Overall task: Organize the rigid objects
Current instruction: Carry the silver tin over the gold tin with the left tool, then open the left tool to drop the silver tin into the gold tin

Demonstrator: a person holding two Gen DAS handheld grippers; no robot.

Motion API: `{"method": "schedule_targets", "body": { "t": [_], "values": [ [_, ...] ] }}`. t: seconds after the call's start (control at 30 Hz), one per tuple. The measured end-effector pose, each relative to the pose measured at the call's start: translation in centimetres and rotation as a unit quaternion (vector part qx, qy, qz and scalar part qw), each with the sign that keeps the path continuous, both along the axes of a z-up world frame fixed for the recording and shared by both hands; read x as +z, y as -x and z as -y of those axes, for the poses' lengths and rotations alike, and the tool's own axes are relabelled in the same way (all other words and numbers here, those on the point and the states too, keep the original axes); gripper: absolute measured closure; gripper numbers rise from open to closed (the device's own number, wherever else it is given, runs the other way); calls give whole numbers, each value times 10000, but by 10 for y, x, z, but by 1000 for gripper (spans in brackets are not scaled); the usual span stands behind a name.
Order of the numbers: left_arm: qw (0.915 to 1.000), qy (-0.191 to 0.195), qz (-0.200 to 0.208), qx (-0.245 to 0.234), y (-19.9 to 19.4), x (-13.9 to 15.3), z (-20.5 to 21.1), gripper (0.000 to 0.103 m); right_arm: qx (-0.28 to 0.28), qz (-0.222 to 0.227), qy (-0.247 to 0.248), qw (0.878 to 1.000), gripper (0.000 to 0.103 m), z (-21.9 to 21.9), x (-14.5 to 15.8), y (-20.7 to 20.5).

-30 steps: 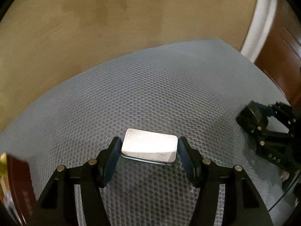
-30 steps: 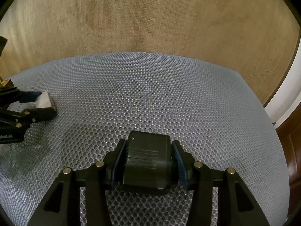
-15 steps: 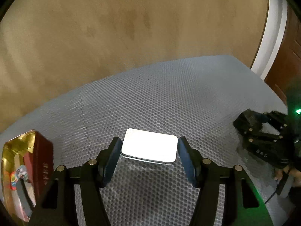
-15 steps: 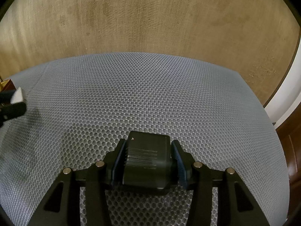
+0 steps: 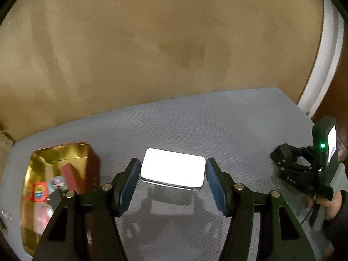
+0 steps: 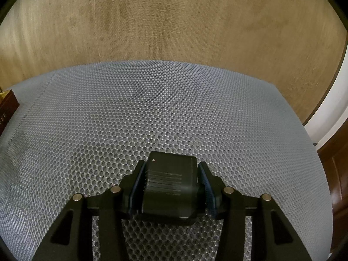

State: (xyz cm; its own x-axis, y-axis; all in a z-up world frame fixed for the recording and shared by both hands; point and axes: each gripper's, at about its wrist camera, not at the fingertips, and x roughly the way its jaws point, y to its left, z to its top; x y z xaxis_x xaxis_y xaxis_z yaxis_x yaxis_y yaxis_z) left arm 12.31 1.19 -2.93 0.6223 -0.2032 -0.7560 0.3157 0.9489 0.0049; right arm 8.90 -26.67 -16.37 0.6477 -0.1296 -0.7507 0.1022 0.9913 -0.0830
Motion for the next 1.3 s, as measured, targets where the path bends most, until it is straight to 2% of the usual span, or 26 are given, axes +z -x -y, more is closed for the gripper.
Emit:
{"method": "schedule_targets", "body": {
  "t": [0.1,0.57,0.9,1.1,1.3],
  "values": [
    [9997,-46,92,217,2,11,-19,45,1,0,14,10000,54,-2,-1,0],
    [9934,-120,141,1131,-2,21,-101,45,-6,2,35,10000,54,-6,-3,1],
    [9837,-192,-10,1790,-10,9,-154,45,-11,3,55,10000,54,-11,-4,3],
    [9782,-275,-179,2050,-17,-5,-176,45,-14,3,73,10000,54,-13,-5,4],
    [9745,-194,-305,2215,-20,-18,-194,45,-17,3,84,10000,54,-13,-5,4]
  ]
}}
